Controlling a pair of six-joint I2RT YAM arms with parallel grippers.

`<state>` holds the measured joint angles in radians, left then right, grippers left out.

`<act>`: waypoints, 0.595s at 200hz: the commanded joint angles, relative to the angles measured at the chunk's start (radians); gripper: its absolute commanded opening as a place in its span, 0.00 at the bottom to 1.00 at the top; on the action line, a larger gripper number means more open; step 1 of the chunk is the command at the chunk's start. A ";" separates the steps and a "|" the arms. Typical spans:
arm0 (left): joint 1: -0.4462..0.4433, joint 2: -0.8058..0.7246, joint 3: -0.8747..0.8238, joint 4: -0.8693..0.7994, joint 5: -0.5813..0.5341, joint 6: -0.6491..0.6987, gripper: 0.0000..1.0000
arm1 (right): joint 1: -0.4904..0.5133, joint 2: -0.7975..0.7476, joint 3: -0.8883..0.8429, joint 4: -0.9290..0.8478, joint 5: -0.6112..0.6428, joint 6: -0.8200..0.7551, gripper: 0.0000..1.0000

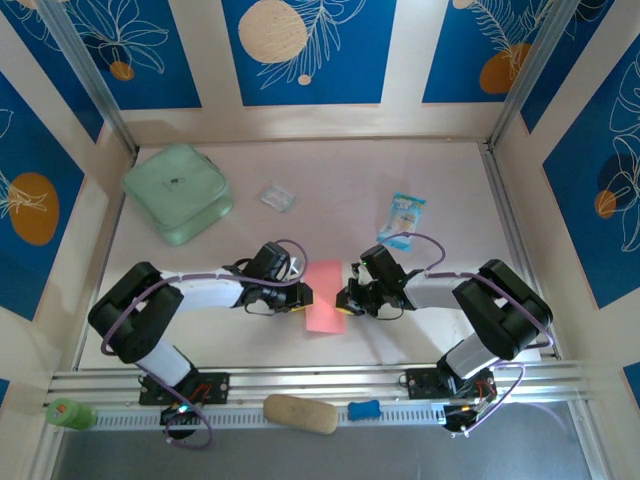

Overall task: Fold a paper plane with a square sheet of paper (pick it up from the middle)
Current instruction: Perform the third fold on the triangle at the bottom-center of the table.

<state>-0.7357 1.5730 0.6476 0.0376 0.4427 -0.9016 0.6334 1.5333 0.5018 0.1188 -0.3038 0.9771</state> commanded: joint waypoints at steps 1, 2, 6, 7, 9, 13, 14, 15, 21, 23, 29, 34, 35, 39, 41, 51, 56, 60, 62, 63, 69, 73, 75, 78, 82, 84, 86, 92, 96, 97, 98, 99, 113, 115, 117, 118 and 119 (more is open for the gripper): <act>-0.007 -0.018 -0.012 -0.010 -0.003 -0.006 0.22 | -0.001 -0.006 -0.019 -0.067 0.020 -0.002 0.07; -0.006 -0.018 -0.012 -0.009 -0.003 -0.006 0.22 | -0.001 -0.007 -0.019 -0.067 0.020 -0.003 0.07; -0.007 -0.018 -0.012 -0.009 -0.003 -0.006 0.21 | -0.001 -0.007 -0.020 -0.067 0.020 -0.002 0.07; -0.007 -0.017 -0.012 -0.008 -0.004 -0.006 0.21 | -0.001 -0.007 -0.020 -0.068 0.020 -0.001 0.07; -0.006 -0.016 -0.011 -0.008 -0.003 -0.006 0.20 | -0.001 -0.007 -0.021 -0.067 0.019 -0.001 0.07; -0.007 -0.016 -0.012 -0.008 -0.002 -0.007 0.19 | -0.001 -0.008 -0.020 -0.067 0.020 -0.002 0.07; -0.007 -0.016 -0.012 -0.009 -0.002 -0.007 0.19 | -0.001 -0.009 -0.020 -0.067 0.020 -0.003 0.07; -0.006 -0.016 -0.011 -0.009 -0.001 -0.007 0.19 | -0.001 -0.009 -0.020 -0.067 0.020 -0.003 0.07; -0.007 -0.016 -0.010 -0.011 -0.003 -0.006 0.19 | -0.001 -0.010 -0.021 -0.067 0.020 -0.002 0.07; -0.007 -0.016 -0.011 -0.013 -0.004 -0.006 0.19 | -0.001 -0.010 -0.020 -0.067 0.020 -0.002 0.07; -0.007 -0.016 -0.011 -0.013 -0.004 -0.006 0.19 | -0.001 -0.010 -0.020 -0.069 0.020 -0.002 0.07; -0.007 -0.017 -0.011 -0.013 -0.004 -0.006 0.18 | -0.001 -0.012 -0.019 -0.070 0.020 -0.003 0.07; -0.007 -0.018 -0.011 -0.012 -0.005 -0.006 0.18 | -0.001 -0.012 -0.019 -0.070 0.020 -0.002 0.07; -0.007 -0.018 -0.010 -0.013 -0.004 -0.006 0.16 | -0.002 -0.012 -0.019 -0.071 0.019 -0.002 0.07; -0.007 -0.018 -0.011 -0.014 -0.004 -0.006 0.16 | -0.001 -0.012 -0.019 -0.071 0.019 -0.004 0.07; -0.007 -0.020 -0.012 -0.014 -0.007 -0.006 0.14 | -0.001 -0.014 -0.019 -0.071 0.020 -0.004 0.07; -0.007 -0.022 -0.013 -0.013 -0.007 -0.006 0.13 | -0.001 -0.015 -0.017 -0.072 0.021 -0.004 0.07; -0.007 -0.025 -0.017 -0.011 -0.010 -0.008 0.12 | -0.001 -0.015 -0.017 -0.072 0.021 -0.006 0.07; -0.006 -0.026 -0.018 -0.010 -0.009 -0.008 0.11 | -0.001 -0.016 -0.017 -0.073 0.019 -0.006 0.07; -0.006 -0.027 -0.018 -0.010 -0.010 -0.008 0.11 | -0.001 -0.016 -0.017 -0.072 0.020 -0.006 0.07; -0.007 -0.031 -0.021 -0.007 -0.012 -0.011 0.10 | -0.001 -0.019 -0.017 -0.072 0.019 -0.008 0.07; -0.007 -0.034 -0.023 -0.005 -0.014 -0.011 0.09 | -0.001 -0.021 -0.017 -0.073 0.019 -0.009 0.07; -0.007 -0.035 -0.024 -0.005 -0.016 -0.012 0.09 | -0.001 -0.022 -0.017 -0.074 0.019 -0.010 0.07; -0.007 -0.038 -0.026 -0.005 -0.018 -0.013 0.08 | -0.001 -0.024 -0.017 -0.073 0.019 -0.010 0.08; -0.007 -0.042 -0.026 -0.005 -0.020 -0.012 0.07 | -0.001 -0.028 -0.019 -0.074 0.019 -0.011 0.08; -0.007 -0.044 -0.029 -0.005 -0.021 -0.014 0.06 | -0.001 -0.030 -0.019 -0.075 0.020 -0.011 0.08; -0.006 -0.046 -0.029 -0.005 -0.022 -0.014 0.06 | -0.001 -0.033 -0.020 -0.076 0.021 -0.013 0.08; -0.006 -0.052 -0.030 -0.006 -0.024 -0.016 0.05 | -0.001 -0.042 -0.022 -0.076 0.026 -0.013 0.09; -0.007 -0.057 -0.031 -0.005 -0.024 -0.015 0.04 | -0.001 -0.049 -0.024 -0.079 0.030 -0.013 0.10; -0.007 -0.058 -0.032 -0.005 -0.024 -0.016 0.03 | -0.001 -0.051 -0.024 -0.080 0.032 -0.012 0.10; -0.007 -0.059 -0.032 -0.005 -0.024 -0.017 0.03 | -0.001 -0.053 -0.023 -0.082 0.033 -0.012 0.10; -0.006 -0.061 -0.032 -0.005 -0.024 -0.017 0.03 | -0.001 -0.054 -0.024 -0.083 0.035 -0.011 0.10; -0.007 -0.081 -0.045 0.002 -0.030 -0.026 0.01 | -0.001 -0.092 -0.029 -0.110 0.078 -0.005 0.13; -0.007 -0.084 -0.047 0.004 -0.031 -0.028 0.00 | -0.001 -0.098 -0.029 -0.115 0.082 -0.003 0.14; -0.006 -0.087 -0.050 0.007 -0.033 -0.031 0.00 | -0.001 -0.104 -0.031 -0.118 0.086 -0.002 0.14; -0.007 -0.089 -0.052 0.008 -0.033 -0.032 0.00 | -0.001 -0.108 -0.031 -0.119 0.088 -0.002 0.15; -0.006 -0.090 -0.054 0.010 -0.034 -0.032 0.00 | -0.001 -0.111 -0.031 -0.120 0.090 -0.002 0.15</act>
<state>-0.7357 1.5314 0.6212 0.0380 0.4328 -0.9134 0.6334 1.4899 0.4919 0.0769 -0.2733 0.9768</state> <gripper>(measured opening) 0.043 0.120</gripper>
